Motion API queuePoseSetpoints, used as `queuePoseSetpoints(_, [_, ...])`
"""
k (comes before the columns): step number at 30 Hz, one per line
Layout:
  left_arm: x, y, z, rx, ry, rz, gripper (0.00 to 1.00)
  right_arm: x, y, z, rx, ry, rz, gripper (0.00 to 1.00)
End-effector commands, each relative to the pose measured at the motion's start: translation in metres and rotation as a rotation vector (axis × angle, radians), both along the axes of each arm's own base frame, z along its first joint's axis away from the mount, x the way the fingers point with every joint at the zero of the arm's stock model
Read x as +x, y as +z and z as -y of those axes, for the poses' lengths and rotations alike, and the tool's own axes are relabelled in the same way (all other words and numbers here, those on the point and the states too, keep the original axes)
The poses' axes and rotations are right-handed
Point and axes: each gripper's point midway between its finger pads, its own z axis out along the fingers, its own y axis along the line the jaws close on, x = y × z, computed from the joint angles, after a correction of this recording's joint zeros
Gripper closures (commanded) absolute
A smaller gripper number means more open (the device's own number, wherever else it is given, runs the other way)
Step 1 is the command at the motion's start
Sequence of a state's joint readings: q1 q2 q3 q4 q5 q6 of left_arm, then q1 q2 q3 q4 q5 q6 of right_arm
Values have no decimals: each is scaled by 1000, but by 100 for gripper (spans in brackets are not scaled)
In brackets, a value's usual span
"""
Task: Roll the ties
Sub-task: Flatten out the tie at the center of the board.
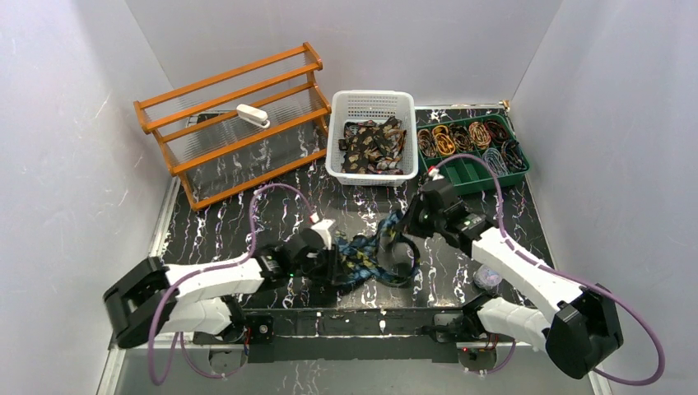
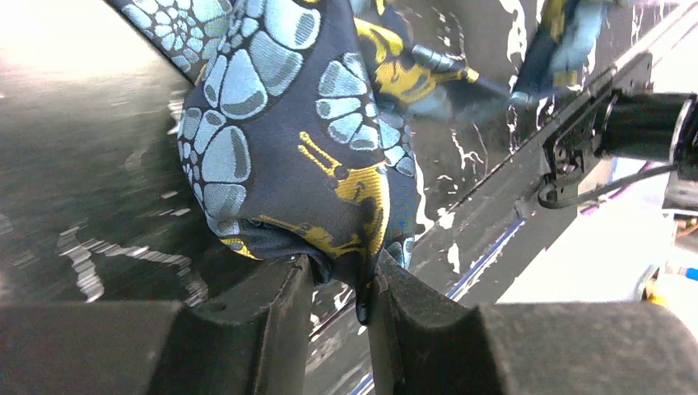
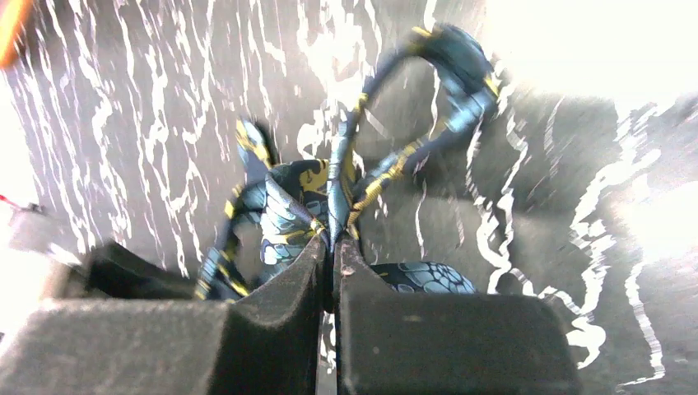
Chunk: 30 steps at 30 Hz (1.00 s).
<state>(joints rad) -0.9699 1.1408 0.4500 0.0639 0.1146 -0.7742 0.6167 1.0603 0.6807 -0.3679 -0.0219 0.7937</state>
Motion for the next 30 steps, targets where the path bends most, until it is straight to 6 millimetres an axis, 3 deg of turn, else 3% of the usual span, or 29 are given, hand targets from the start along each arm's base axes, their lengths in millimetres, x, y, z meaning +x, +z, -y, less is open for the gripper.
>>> queuePoseSetpoints(1, [0, 17, 63, -132, -29, 65, 73, 39, 49, 31, -88, -47, 179, 91])
queuePoseSetpoints(4, [5, 16, 101, -154, -23, 97, 66, 49, 84, 32, -88, -3, 273, 90])
queuePoseSetpoints(6, [10, 11, 122, -153, -9, 107, 50, 50, 102, 25, -71, 59, 319, 90])
queuePoseSetpoints(8, [12, 14, 134, -175, -5, 113, 40, 51, 115, 15, -50, 127, 346, 90])
queuePoseSetpoints(10, [17, 18, 128, -174, 38, 130, 31, 50, 118, 4, -28, 193, 345, 90])
queuePoseSetpoints(12, [22, 22, 104, -144, 101, 161, 25, 47, 114, -8, -7, 257, 319, 90])
queuePoseSetpoints(16, [24, 30, 35, -38, 226, 217, 13, 42, 98, -29, -63, 339, 300, 91])
queuePoseSetpoints(20, [23, 41, -36, 7, 390, 248, 8, 36, 92, -57, -192, 423, 374, 89])
queuePoseSetpoints(24, [28, 67, -96, -3, 590, 287, 7, 29, 79, -88, -341, 494, 420, 88])
queuePoseSetpoints(28, [37, 97, -144, 99, 731, 369, 6, -13, 53, -145, -358, 672, 454, 87])
queuePoseSetpoints(30, [37, 101, -160, 195, 762, 386, 5, -40, 36, -176, -356, 781, 439, 83])
